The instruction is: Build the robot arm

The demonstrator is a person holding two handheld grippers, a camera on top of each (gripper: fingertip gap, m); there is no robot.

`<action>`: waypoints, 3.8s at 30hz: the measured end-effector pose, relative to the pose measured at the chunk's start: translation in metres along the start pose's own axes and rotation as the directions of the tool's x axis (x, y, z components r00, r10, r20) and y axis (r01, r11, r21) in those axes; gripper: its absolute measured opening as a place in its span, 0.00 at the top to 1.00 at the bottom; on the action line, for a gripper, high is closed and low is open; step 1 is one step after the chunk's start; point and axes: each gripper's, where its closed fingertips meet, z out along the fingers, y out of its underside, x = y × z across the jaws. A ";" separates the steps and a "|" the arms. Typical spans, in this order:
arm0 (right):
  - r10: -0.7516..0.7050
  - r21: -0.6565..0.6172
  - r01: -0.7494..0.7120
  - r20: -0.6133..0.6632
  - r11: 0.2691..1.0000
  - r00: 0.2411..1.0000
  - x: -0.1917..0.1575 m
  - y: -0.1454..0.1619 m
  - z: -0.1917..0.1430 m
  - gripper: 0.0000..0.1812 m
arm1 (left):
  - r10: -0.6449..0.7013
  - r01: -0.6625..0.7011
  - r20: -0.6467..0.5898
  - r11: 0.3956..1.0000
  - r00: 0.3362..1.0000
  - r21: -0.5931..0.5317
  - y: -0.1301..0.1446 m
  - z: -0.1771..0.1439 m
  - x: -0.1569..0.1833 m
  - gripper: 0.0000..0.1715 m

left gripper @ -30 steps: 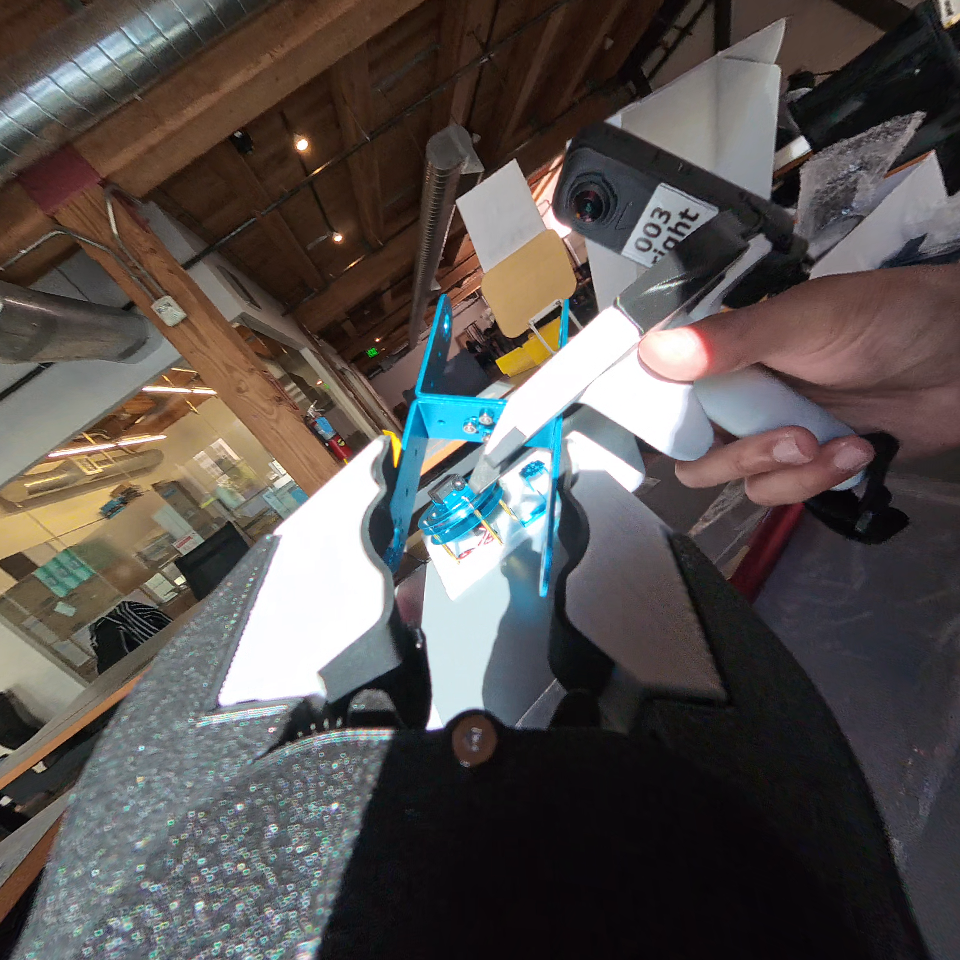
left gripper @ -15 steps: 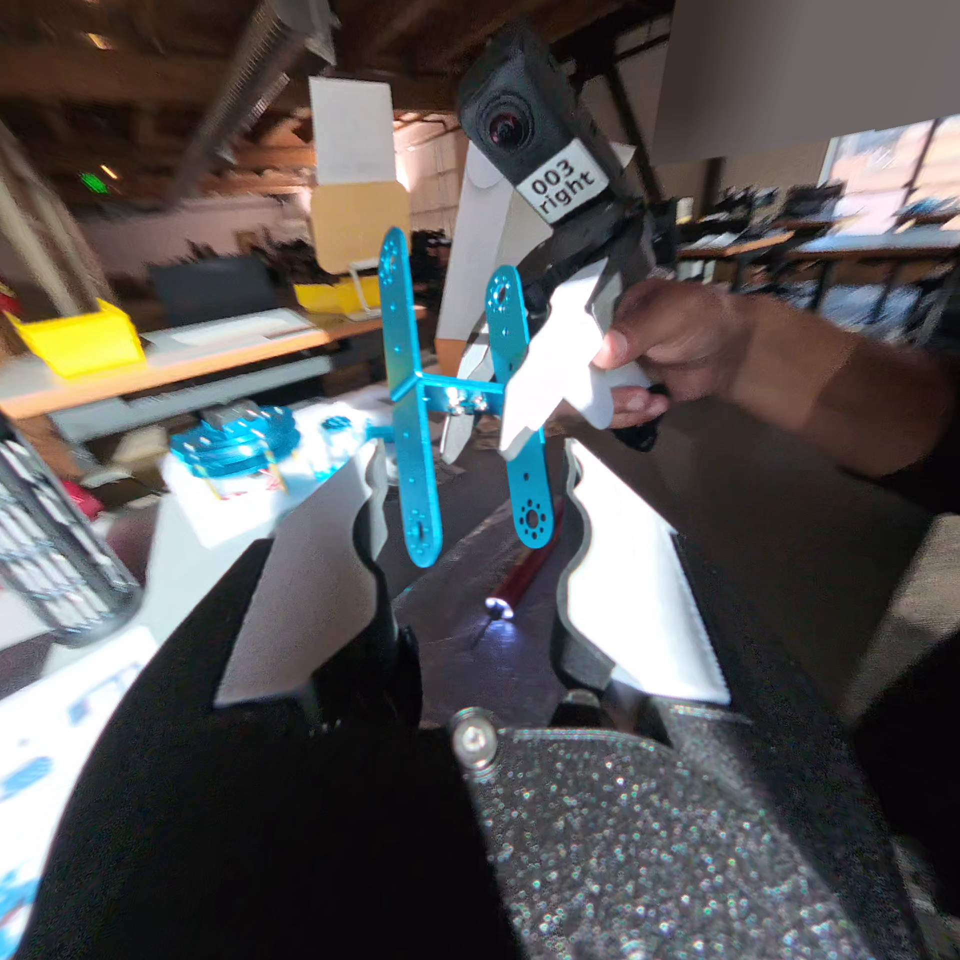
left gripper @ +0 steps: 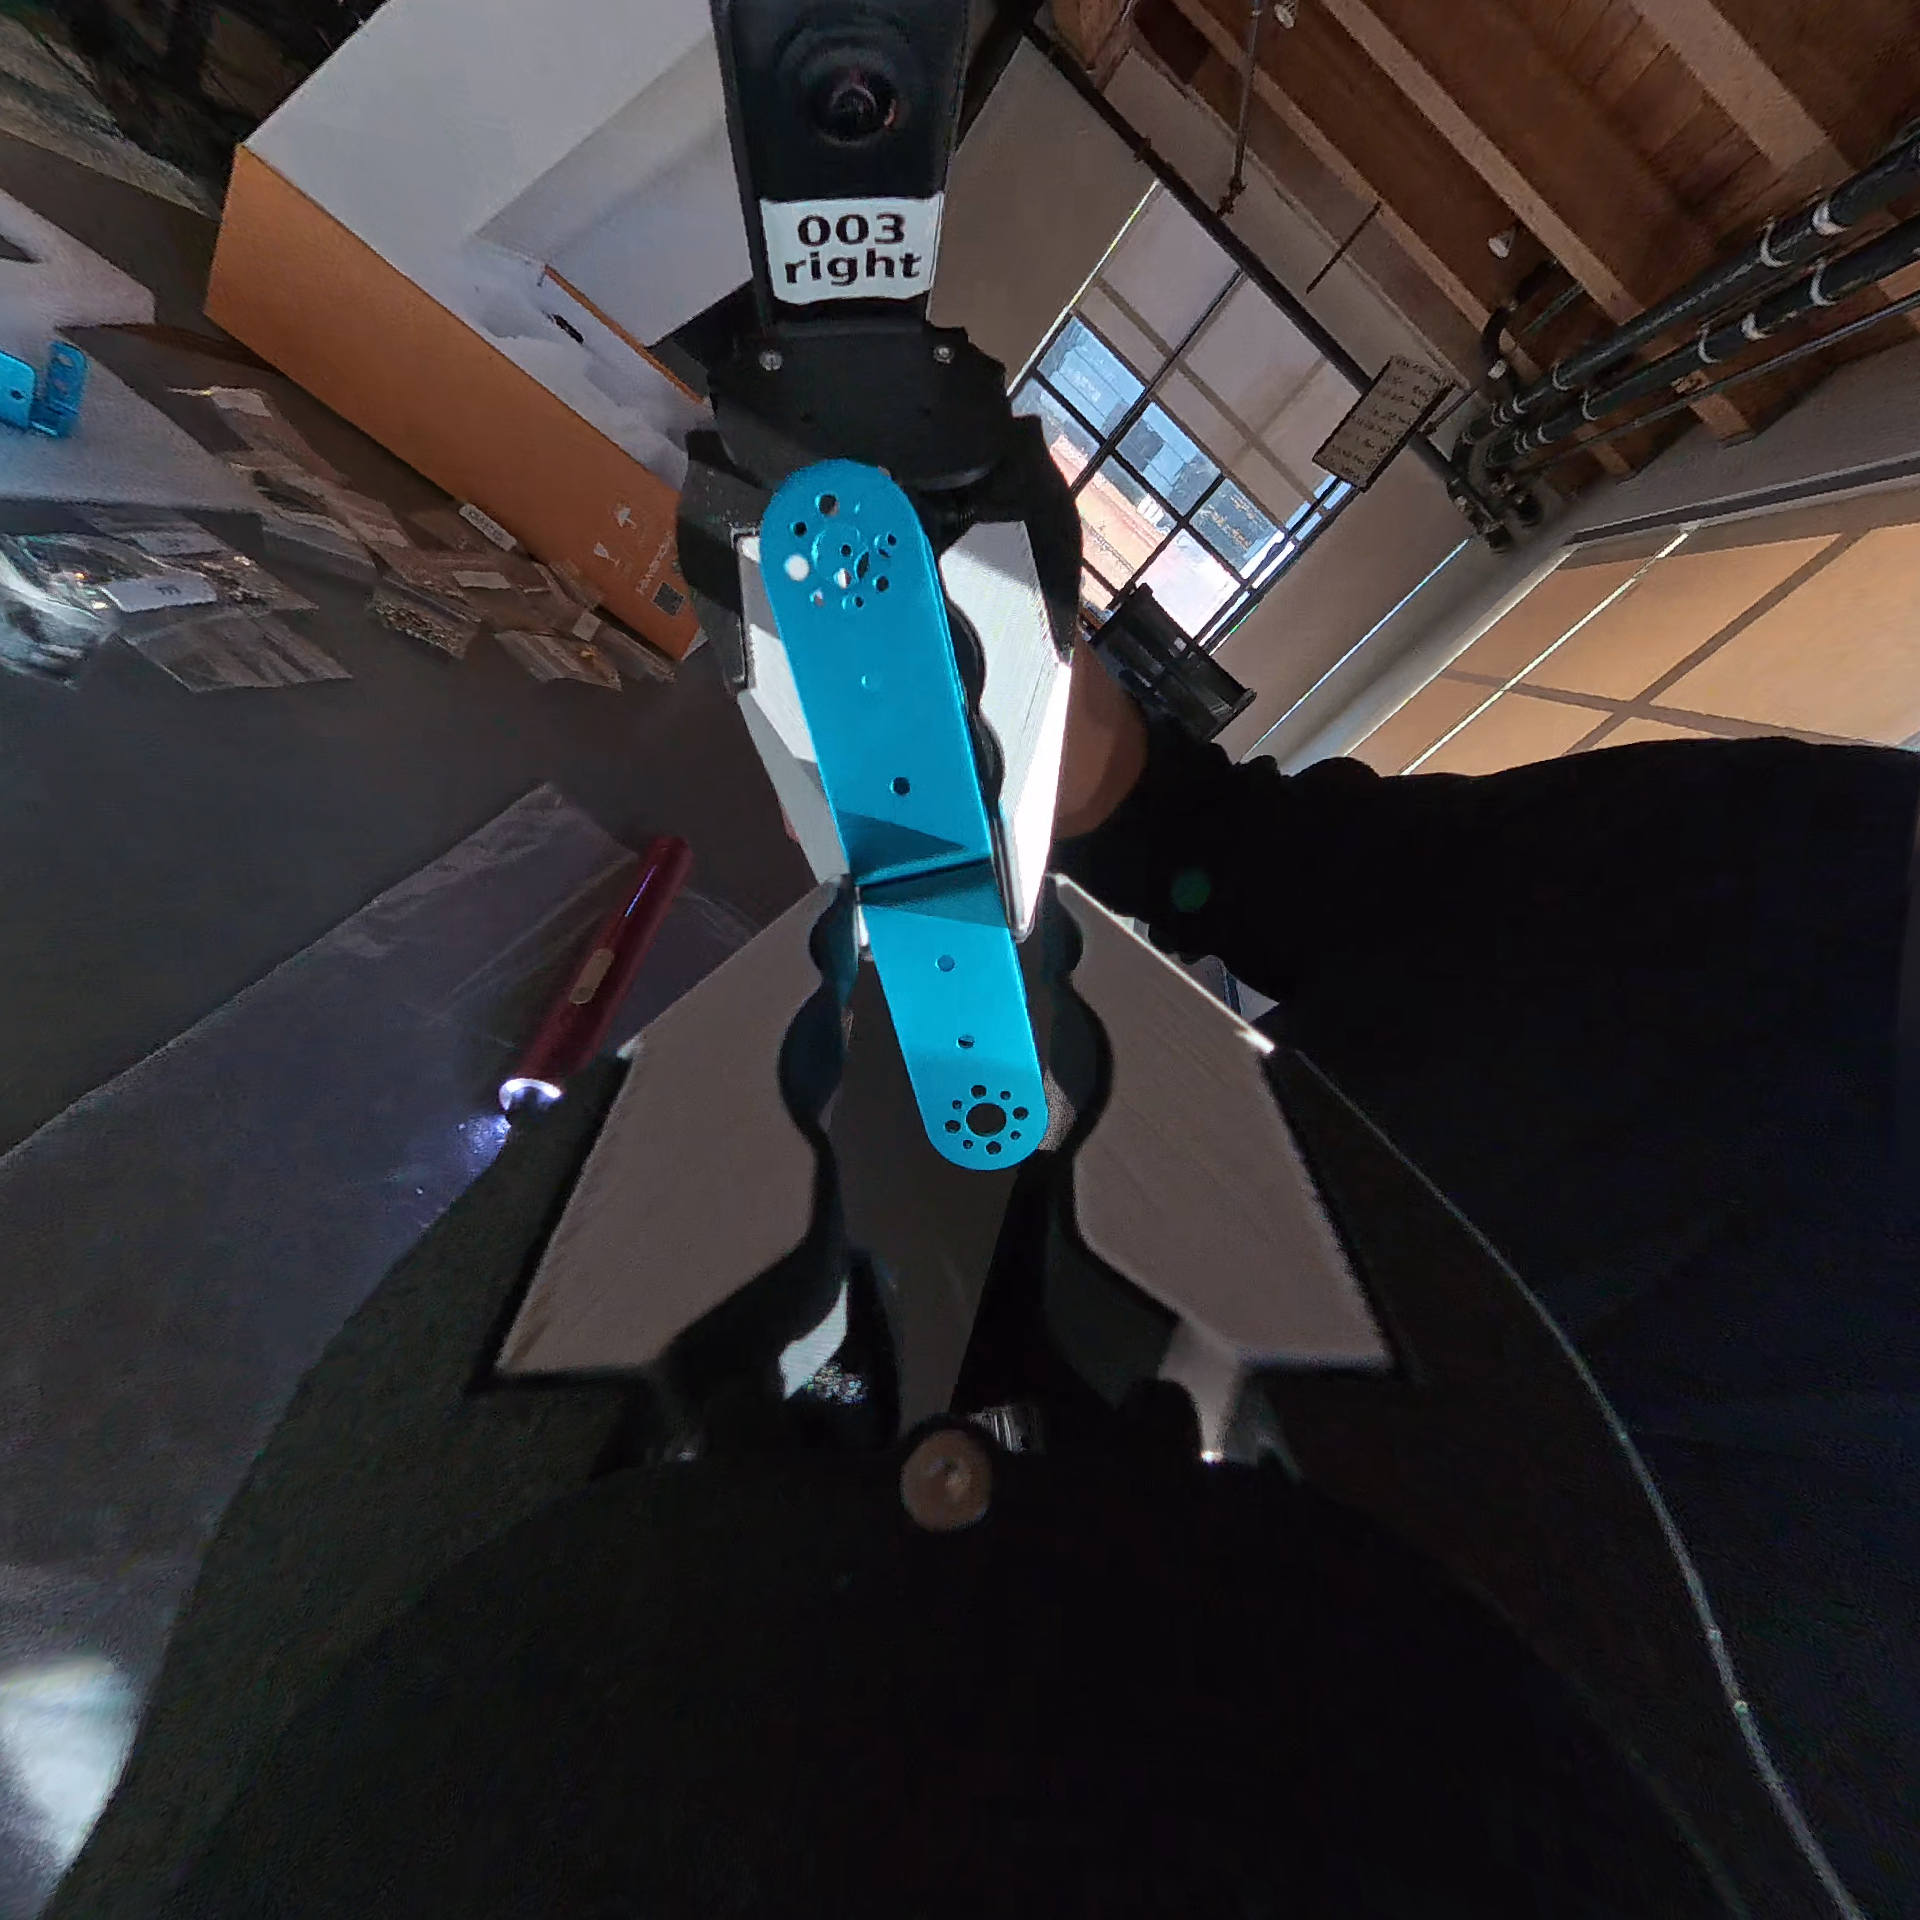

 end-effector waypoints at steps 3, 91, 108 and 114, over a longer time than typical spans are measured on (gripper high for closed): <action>0.013 -0.013 -0.013 0.009 1.000 1.000 -0.001 0.001 0.002 0.84 | -0.027 0.027 0.006 1.000 1.000 0.000 0.004 0.003 -0.002 0.83; -0.635 -0.403 0.493 -0.423 0.771 0.647 0.075 0.055 0.071 0.64 | 0.633 -0.059 0.325 0.507 0.702 -0.860 0.126 -0.045 -0.115 0.55; -0.460 -0.246 0.397 -0.314 0.884 0.830 0.082 0.060 0.061 0.93 | 0.645 -0.139 0.367 0.595 0.670 -0.791 0.127 -0.059 -0.104 0.58; -0.557 -0.349 0.446 -0.357 0.824 0.750 0.087 0.059 0.071 0.71 | 0.589 -0.165 0.375 0.665 0.716 -0.728 0.129 -0.064 -0.108 0.62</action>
